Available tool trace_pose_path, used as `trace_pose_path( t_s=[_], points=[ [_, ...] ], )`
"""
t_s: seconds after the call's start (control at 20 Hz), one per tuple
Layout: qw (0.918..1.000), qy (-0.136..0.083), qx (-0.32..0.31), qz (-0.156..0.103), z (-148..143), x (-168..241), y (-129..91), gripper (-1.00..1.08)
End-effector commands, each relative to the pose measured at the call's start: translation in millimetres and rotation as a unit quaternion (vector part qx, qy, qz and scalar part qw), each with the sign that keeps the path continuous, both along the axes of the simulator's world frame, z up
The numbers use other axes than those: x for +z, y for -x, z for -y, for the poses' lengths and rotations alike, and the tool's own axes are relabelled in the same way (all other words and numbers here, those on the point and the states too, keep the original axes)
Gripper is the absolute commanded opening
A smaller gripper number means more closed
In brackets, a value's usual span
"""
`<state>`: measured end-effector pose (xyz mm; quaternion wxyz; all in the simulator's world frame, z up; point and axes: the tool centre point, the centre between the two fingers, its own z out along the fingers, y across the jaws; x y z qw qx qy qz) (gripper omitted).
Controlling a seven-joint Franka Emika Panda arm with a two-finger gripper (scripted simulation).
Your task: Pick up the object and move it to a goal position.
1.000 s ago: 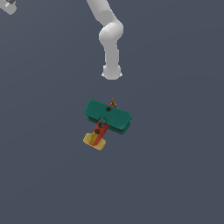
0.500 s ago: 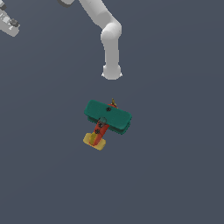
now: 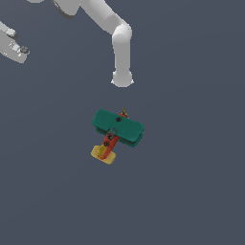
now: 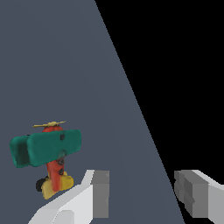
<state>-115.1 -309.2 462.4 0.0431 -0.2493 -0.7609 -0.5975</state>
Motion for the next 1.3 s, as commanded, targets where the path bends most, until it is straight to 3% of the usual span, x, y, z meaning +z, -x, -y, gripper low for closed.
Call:
trace_pose_path(
  t_s=[0.0, 0.6, 1.25],
  points=[
    [0.9998, -0.007, 0.013, 0.009, -2, -15, -6, 0.28],
    [0.9951, -0.043, 0.072, 0.051, -21, -91, -30, 0.28],
    [0.983, -0.086, 0.133, 0.092, -58, -178, -51, 0.28]
  ],
)
